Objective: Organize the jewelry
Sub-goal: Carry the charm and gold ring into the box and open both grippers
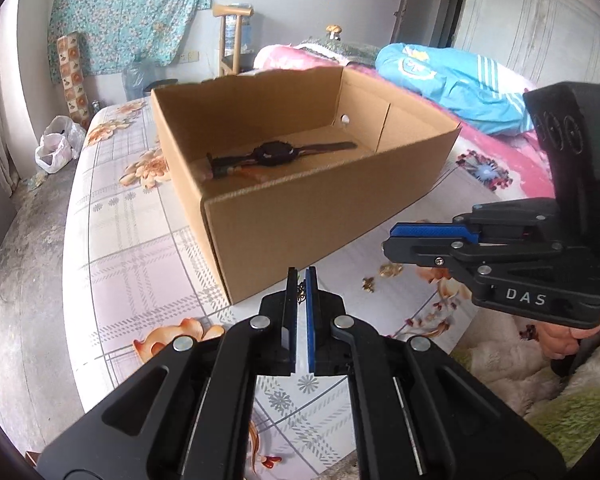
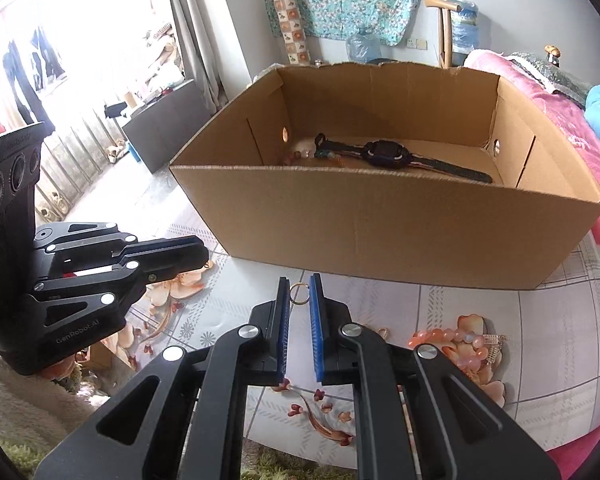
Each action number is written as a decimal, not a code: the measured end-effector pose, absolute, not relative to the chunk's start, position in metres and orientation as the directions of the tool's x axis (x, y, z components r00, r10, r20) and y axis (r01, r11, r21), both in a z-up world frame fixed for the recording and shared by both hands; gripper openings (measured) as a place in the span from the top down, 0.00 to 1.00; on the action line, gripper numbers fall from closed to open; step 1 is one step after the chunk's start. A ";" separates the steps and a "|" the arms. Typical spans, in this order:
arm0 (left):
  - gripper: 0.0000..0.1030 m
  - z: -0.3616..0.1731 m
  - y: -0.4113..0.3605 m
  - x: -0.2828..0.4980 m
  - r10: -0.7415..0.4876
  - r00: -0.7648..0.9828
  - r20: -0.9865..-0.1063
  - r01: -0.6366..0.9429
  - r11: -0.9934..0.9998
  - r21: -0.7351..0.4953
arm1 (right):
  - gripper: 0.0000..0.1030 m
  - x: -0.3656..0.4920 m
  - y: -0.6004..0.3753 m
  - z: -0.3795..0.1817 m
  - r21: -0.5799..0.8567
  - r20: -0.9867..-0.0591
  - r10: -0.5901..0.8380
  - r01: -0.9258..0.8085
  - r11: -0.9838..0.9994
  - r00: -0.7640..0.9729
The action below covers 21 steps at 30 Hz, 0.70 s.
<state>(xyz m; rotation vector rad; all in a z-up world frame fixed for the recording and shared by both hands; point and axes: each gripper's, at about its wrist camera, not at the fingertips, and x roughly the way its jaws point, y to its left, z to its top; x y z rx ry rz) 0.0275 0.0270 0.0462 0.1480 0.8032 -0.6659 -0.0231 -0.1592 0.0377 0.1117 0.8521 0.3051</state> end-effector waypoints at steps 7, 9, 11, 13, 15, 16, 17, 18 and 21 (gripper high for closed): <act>0.97 0.104 0.018 0.038 -0.625 0.499 -0.600 0.672 0.716 -0.187 | 0.90 -0.022 -0.189 0.087 0.267 -0.619 0.375 -0.263 0.927 0.690; 0.97 0.115 0.010 0.047 -0.648 0.492 -0.581 0.683 0.701 -0.204 | 0.90 -0.014 -0.196 0.102 0.262 -0.589 0.382 -0.278 0.924 0.712; 0.97 0.121 0.000 0.063 -0.663 0.476 -0.577 0.686 0.691 -0.228 | 0.90 -0.001 -0.201 0.113 0.260 -0.573 0.384 -0.284 0.923 0.724; 0.97 0.122 -0.011 0.079 -0.662 0.471 -0.583 0.681 0.693 -0.238 | 0.90 0.016 -0.208 0.118 0.245 -0.573 0.369 -0.277 0.929 0.732; 0.97 0.116 -0.022 0.098 -0.645 0.453 -0.616 0.664 0.705 -0.249 | 0.90 0.035 -0.212 0.116 0.231 -0.592 0.347 -0.259 0.938 0.728; 0.97 0.111 -0.029 0.108 -0.641 0.440 -0.629 0.654 0.708 -0.264 | 0.90 0.046 -0.215 0.115 0.231 -0.602 0.341 -0.251 0.940 0.722; 0.97 0.106 -0.033 0.117 -0.640 0.424 -0.641 0.648 0.708 -0.279 | 0.90 0.056 -0.217 0.110 0.235 -0.618 0.336 -0.241 0.942 0.711; 0.97 0.099 -0.040 0.126 -0.633 0.403 -0.661 0.638 0.712 -0.293 | 0.90 0.064 -0.219 0.105 0.234 -0.635 0.323 -0.224 0.946 0.702; 0.97 0.080 -0.053 0.150 -0.620 0.355 -0.700 0.605 0.723 -0.334 | 0.90 0.090 -0.224 0.086 0.239 -0.691 0.294 -0.176 0.955 0.661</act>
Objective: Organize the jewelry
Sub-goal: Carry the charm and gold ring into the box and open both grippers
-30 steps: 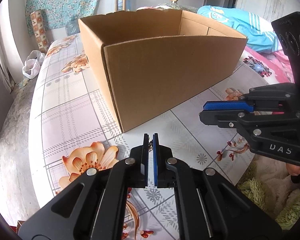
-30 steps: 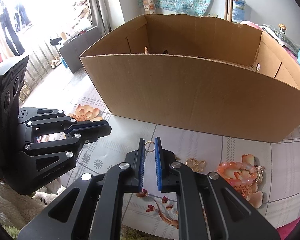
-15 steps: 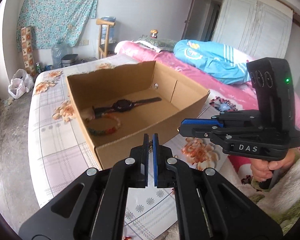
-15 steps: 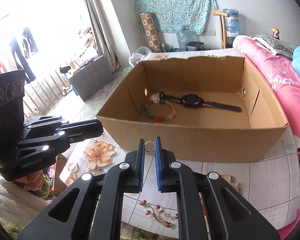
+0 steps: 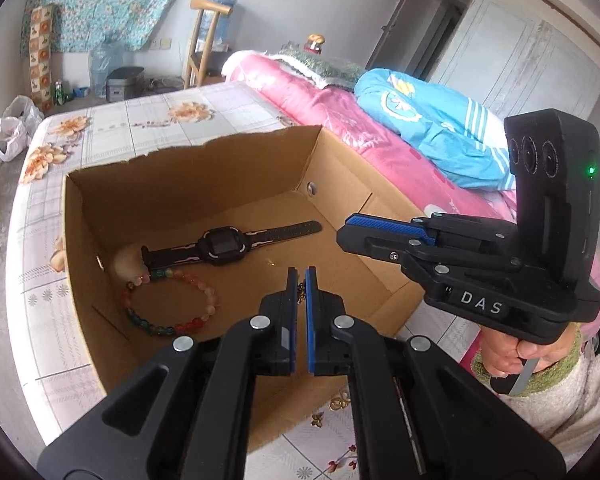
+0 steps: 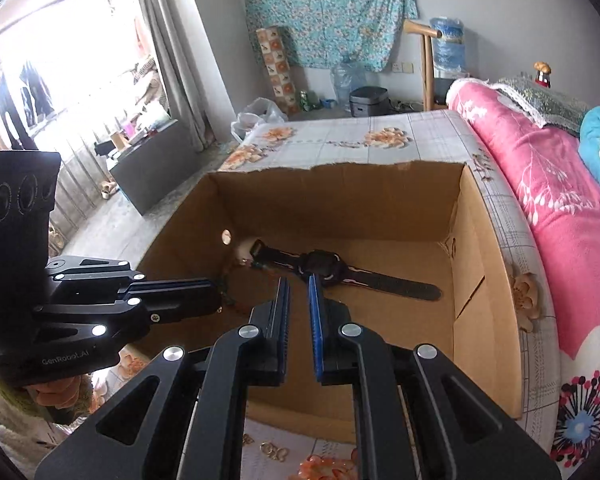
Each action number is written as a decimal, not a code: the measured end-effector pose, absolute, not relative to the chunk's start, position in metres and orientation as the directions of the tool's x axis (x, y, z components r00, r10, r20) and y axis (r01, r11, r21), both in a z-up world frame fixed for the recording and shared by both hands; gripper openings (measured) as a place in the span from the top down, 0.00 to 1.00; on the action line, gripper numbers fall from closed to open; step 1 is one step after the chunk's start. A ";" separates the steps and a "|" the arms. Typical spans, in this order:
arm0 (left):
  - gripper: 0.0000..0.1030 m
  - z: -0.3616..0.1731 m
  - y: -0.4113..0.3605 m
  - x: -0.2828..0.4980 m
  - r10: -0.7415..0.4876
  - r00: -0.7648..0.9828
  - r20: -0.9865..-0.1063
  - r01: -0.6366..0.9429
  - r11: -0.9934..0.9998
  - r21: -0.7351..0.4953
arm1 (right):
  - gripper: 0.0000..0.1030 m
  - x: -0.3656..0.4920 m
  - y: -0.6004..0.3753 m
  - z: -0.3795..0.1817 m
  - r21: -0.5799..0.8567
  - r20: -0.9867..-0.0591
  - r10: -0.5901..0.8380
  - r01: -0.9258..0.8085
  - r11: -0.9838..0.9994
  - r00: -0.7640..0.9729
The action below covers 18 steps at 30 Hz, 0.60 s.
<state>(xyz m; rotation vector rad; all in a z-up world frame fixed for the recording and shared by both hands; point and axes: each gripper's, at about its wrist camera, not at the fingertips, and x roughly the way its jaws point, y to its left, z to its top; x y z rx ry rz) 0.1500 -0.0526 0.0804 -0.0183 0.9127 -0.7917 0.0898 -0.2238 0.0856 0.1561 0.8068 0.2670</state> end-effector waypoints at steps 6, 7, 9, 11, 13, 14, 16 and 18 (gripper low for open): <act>0.97 0.050 -0.068 0.174 -0.565 0.303 -0.768 0.541 0.765 -0.349 | 0.90 0.114 -0.228 0.061 0.254 -0.735 0.275 -0.125 0.959 0.619; 0.97 0.049 -0.068 0.175 -0.560 0.301 -0.772 0.534 0.770 -0.350 | 0.90 0.115 -0.228 0.060 0.258 -0.735 0.277 -0.122 0.958 0.619; 0.97 0.046 -0.067 0.178 -0.554 0.290 -0.780 0.523 0.775 -0.356 | 0.89 0.114 -0.229 0.062 0.260 -0.732 0.282 -0.128 0.957 0.621; 0.97 0.047 -0.067 0.180 -0.559 0.280 -0.780 0.518 0.773 -0.368 | 0.89 0.116 -0.231 0.064 0.256 -0.733 0.278 -0.127 0.958 0.621; 0.94 0.047 -0.068 0.181 -0.553 0.276 -0.786 0.519 0.774 -0.362 | 0.84 0.116 -0.234 0.065 0.257 -0.732 0.274 -0.121 0.959 0.624; 0.88 0.047 -0.069 0.181 -0.553 0.276 -0.786 0.521 0.774 -0.361 | 0.79 0.117 -0.236 0.066 0.259 -0.728 0.273 -0.116 0.959 0.629; 0.78 0.048 -0.070 0.181 -0.560 0.278 -0.781 0.523 0.770 -0.365 | 0.75 0.114 -0.240 0.069 0.260 -0.717 0.266 -0.106 0.960 0.644; 0.76 0.049 -0.070 0.180 -0.578 0.274 -0.769 0.527 0.759 -0.383 | 0.72 0.112 -0.244 0.071 0.268 -0.709 0.262 -0.094 0.959 0.654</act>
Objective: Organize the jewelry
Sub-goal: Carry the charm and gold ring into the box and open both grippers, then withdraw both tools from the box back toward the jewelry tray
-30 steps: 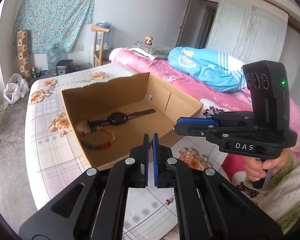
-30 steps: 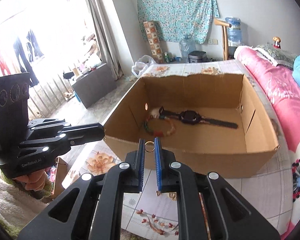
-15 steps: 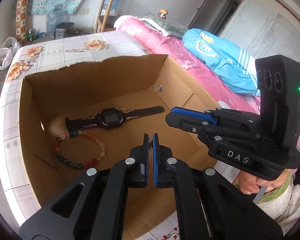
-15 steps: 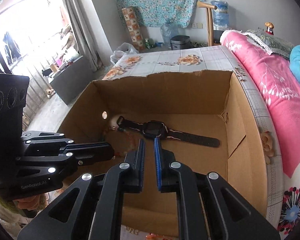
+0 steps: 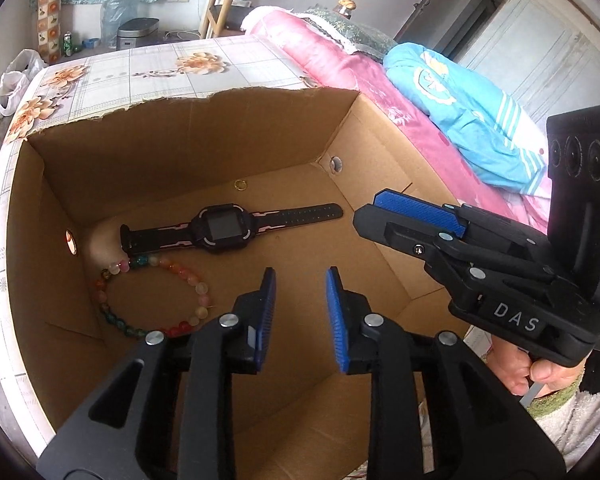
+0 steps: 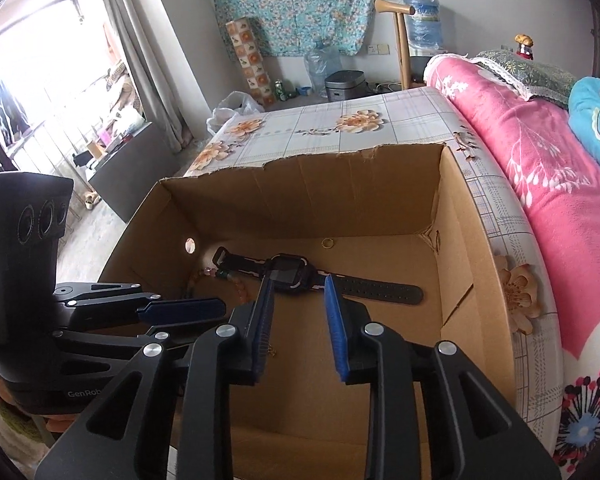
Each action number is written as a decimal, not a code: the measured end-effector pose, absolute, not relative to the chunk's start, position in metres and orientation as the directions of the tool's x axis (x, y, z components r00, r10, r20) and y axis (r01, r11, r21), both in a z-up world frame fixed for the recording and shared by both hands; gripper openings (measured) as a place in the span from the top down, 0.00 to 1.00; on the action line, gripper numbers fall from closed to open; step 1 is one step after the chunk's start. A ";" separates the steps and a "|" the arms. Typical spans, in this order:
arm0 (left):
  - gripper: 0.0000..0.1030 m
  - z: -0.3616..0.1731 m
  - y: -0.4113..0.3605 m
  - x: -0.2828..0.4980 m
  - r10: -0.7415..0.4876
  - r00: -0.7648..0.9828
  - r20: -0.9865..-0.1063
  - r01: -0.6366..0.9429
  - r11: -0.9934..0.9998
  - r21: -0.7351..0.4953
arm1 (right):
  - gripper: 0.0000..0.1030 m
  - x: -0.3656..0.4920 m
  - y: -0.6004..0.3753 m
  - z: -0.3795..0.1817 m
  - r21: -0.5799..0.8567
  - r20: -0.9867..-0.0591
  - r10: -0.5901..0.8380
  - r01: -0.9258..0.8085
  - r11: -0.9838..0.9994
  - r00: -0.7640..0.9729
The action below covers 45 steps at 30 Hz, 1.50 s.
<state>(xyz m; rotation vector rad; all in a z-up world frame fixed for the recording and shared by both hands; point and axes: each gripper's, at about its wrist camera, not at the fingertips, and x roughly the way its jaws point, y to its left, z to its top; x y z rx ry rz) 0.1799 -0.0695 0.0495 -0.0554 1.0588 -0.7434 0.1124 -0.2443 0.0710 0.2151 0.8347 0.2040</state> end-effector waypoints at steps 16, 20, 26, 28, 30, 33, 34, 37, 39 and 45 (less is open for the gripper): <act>0.44 0.105 -0.031 0.135 -0.604 0.439 -0.665 0.569 0.760 -0.315 | 0.53 0.078 -0.279 0.096 0.297 -0.642 0.228 -0.037 0.954 0.732; 0.34 0.121 -0.007 0.115 -0.598 0.499 -0.627 0.567 0.773 -0.285 | 0.50 0.062 -0.293 0.110 0.296 -0.613 0.214 -0.029 0.955 0.760; 0.26 0.127 0.021 0.088 -0.563 0.558 -0.610 0.567 0.795 -0.215 | 0.47 0.042 -0.298 0.120 0.296 -0.595 0.209 -0.031 0.955 0.776; 0.25 0.124 0.030 0.080 -0.559 0.555 -0.616 0.565 0.797 -0.214 | 0.47 0.035 -0.294 0.119 0.296 -0.595 0.216 -0.039 0.954 0.774; 0.24 0.119 0.038 0.073 -0.552 0.558 -0.620 0.558 0.802 -0.211 | 0.47 0.027 -0.288 0.118 0.302 -0.594 0.236 -0.058 0.951 0.769; 0.22 0.113 0.049 0.060 -0.528 0.578 -0.622 0.543 0.818 -0.190 | 0.46 0.014 -0.278 0.114 0.307 -0.590 0.268 -0.096 0.947 0.762; 0.22 0.111 0.053 0.056 -0.523 0.583 -0.622 0.541 0.821 -0.184 | 0.47 0.009 -0.274 0.112 0.304 -0.590 0.275 -0.107 0.947 0.759; 0.19 0.103 0.063 0.047 -0.521 0.580 -0.626 0.537 0.823 -0.188 | 0.47 -0.004 -0.260 0.105 0.304 -0.590 0.310 -0.151 0.941 0.745; 0.19 0.097 0.069 0.043 -0.518 0.568 -0.640 0.532 0.824 -0.196 | 0.46 -0.013 -0.248 0.098 0.305 -0.592 0.335 -0.181 0.935 0.733; 0.19 0.067 0.074 0.033 -0.459 0.527 -0.715 0.500 0.848 -0.176 | 0.34 -0.034 -0.216 0.075 0.302 -0.626 0.369 -0.223 0.927 0.687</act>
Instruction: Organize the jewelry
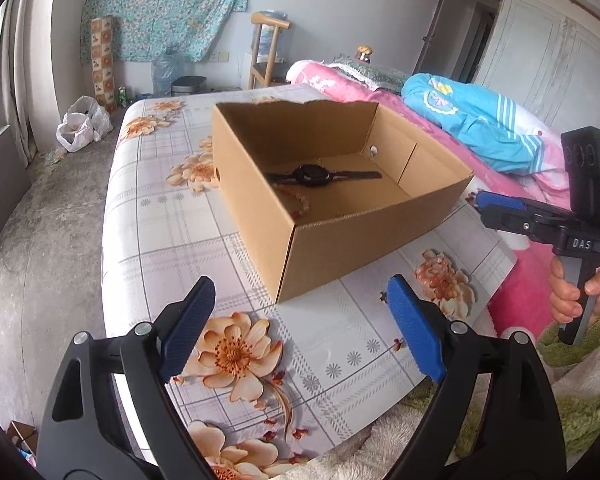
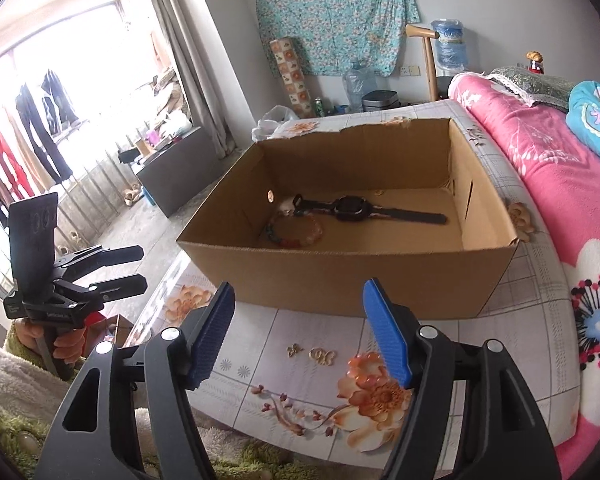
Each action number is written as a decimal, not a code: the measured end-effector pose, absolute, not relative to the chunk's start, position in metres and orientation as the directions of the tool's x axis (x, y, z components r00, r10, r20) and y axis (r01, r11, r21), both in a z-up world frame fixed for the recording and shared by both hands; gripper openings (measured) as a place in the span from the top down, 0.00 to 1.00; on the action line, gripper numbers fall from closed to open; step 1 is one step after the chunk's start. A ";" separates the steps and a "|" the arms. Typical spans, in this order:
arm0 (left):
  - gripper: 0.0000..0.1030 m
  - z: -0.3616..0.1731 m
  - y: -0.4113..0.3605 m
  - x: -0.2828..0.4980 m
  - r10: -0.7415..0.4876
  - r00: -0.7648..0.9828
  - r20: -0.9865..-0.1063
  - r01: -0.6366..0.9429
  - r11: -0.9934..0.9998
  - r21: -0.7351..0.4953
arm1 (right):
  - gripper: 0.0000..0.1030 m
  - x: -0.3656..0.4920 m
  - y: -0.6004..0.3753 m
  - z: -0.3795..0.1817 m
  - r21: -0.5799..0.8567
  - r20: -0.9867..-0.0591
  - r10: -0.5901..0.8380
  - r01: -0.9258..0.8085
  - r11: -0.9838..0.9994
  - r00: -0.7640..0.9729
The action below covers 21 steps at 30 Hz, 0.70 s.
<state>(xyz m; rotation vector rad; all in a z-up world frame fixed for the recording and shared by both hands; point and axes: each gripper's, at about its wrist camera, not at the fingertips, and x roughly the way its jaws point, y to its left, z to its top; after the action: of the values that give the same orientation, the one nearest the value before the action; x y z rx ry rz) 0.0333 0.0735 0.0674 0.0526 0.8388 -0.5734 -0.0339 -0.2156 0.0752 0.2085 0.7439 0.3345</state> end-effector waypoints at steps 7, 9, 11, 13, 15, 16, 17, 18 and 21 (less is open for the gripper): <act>0.19 0.032 0.061 0.028 -0.434 0.449 -0.781 0.491 0.850 -0.190 | 0.33 -0.038 -0.193 0.038 0.363 -0.682 0.415 -0.214 0.907 0.602; 0.19 0.024 0.053 0.027 -0.420 0.444 -0.792 0.494 0.852 -0.174 | 0.33 -0.037 -0.188 0.031 0.380 -0.695 0.421 -0.200 0.903 0.582; 0.19 0.017 0.046 0.028 -0.413 0.434 -0.800 0.500 0.850 -0.168 | 0.33 -0.035 -0.186 0.026 0.385 -0.703 0.417 -0.185 0.904 0.576; 0.19 0.009 0.040 0.029 -0.403 0.426 -0.810 0.505 0.849 -0.157 | 0.33 -0.032 -0.188 0.023 0.380 -0.711 0.403 -0.167 0.910 0.576; 0.19 0.001 0.033 0.031 -0.378 0.423 -0.823 0.506 0.853 -0.131 | 0.33 -0.030 -0.189 0.020 0.367 -0.722 0.380 -0.146 0.919 0.578; 0.19 -0.003 0.030 0.030 -0.367 0.425 -0.827 0.509 0.853 -0.116 | 0.33 -0.029 -0.190 0.020 0.359 -0.726 0.367 -0.135 0.924 0.581; 0.19 -0.005 0.027 0.030 -0.357 0.428 -0.830 0.510 0.854 -0.104 | 0.33 -0.027 -0.190 0.019 0.351 -0.730 0.355 -0.125 0.928 0.584; 0.19 -0.008 0.025 0.031 -0.348 0.430 -0.833 0.509 0.855 -0.095 | 0.33 -0.026 -0.191 0.018 0.339 -0.736 0.337 -0.112 0.934 0.587; 0.19 -0.015 0.019 0.033 -0.324 0.433 -0.841 0.502 0.862 -0.074 | 0.24 -0.023 -0.194 0.015 0.294 -0.755 0.277 -0.070 0.953 0.594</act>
<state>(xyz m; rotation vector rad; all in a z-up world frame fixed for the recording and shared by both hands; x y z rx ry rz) 0.0332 0.0192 -0.0152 0.1988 0.9979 -0.5190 -0.0225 -0.1944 0.0154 0.2447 0.9151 0.2037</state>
